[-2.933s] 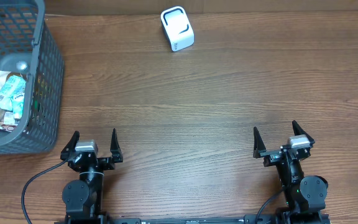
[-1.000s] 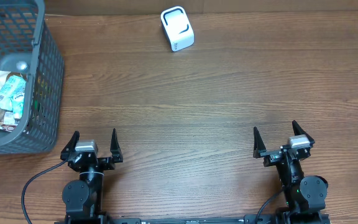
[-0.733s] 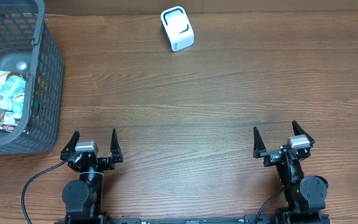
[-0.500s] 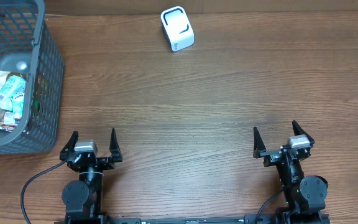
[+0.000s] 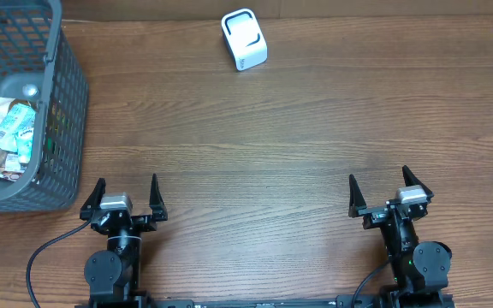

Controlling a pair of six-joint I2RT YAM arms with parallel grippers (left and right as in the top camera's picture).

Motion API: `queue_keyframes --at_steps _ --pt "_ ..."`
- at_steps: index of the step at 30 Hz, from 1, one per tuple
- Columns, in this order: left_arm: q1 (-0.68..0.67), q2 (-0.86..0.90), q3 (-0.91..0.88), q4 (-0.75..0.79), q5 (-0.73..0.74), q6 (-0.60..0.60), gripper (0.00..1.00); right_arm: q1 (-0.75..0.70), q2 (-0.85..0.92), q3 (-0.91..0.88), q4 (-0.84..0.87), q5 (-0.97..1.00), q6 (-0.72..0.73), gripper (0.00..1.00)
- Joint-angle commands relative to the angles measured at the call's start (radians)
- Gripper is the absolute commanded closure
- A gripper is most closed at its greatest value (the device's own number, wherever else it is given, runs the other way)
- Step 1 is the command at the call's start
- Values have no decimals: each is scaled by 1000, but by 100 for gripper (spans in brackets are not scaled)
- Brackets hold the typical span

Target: Scan the item barcode

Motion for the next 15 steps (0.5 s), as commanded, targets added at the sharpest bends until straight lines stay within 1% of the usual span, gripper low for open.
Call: queue_keyframes --at_steps 1,15 --pt "4 -11 -4 8 -11 30 1 -3 -8 -10 2 6 0 0" --pt "4 -11 -4 46 -37 30 1 -3 -8 -10 2 6 -1 0"
